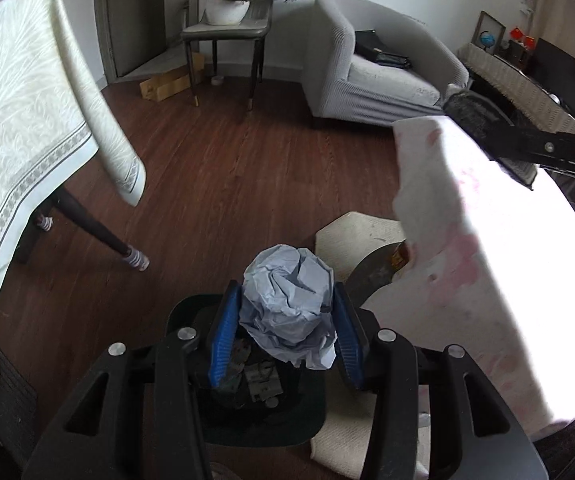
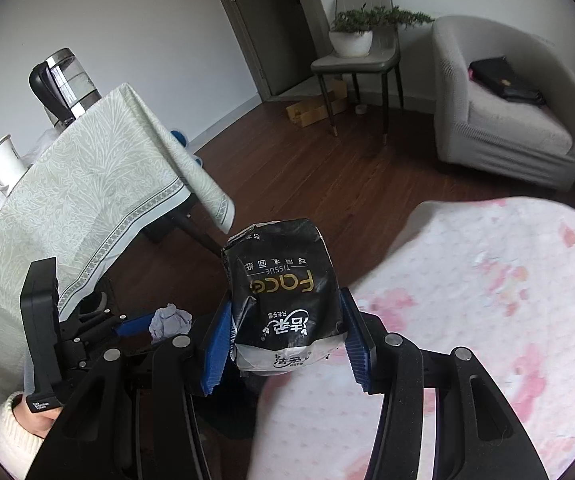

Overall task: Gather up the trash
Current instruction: 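Carry the foil ball and tissue packet over the green bin with both tools, then open the left tool to drop the foil ball while the right drops the tissue packet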

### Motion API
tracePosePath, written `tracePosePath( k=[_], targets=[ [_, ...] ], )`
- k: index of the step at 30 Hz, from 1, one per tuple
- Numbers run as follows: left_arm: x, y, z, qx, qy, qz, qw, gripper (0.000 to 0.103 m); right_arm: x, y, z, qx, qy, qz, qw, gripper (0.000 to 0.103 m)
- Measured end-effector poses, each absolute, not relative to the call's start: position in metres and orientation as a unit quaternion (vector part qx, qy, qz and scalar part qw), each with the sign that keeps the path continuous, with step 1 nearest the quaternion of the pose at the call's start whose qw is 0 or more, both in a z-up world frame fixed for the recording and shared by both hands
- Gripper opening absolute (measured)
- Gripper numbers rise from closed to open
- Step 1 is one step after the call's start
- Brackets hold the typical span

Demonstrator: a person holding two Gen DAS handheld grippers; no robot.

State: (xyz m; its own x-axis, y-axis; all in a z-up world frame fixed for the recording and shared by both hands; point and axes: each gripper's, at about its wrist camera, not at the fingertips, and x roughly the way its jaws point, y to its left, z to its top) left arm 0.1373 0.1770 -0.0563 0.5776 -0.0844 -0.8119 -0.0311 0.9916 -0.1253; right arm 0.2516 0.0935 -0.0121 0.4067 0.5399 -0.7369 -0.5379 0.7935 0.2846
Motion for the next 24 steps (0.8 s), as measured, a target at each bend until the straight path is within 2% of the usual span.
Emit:
tracePosePath(
  k=[13, 20, 22, 24],
  targets=[
    [0.129, 0.234, -0.132, -0.065, 0.551, 0.03, 0.831, 0.049, 0.25, 0.179, -0.035, -0.027, 0.472, 0.364, 0.802, 0.051],
    [0.125, 0.261, -0.157, -0.079, 0.584, 0.044, 0.806, 0.054, 0.248, 0.221, -0.048, -0.047, 0.486, 0.38, 0.786, 0.051],
    [0.122, 0.263, -0.159, -0.074, 0.587, 0.044, 0.805, 0.06, 0.247, 0.23, -0.054, -0.054, 0.492, 0.382, 0.781, 0.051],
    [0.118, 0.267, -0.161, -0.069, 0.589, 0.044, 0.804, 0.062, 0.247, 0.239, -0.059, -0.059, 0.497, 0.382, 0.777, 0.051]
  ],
)
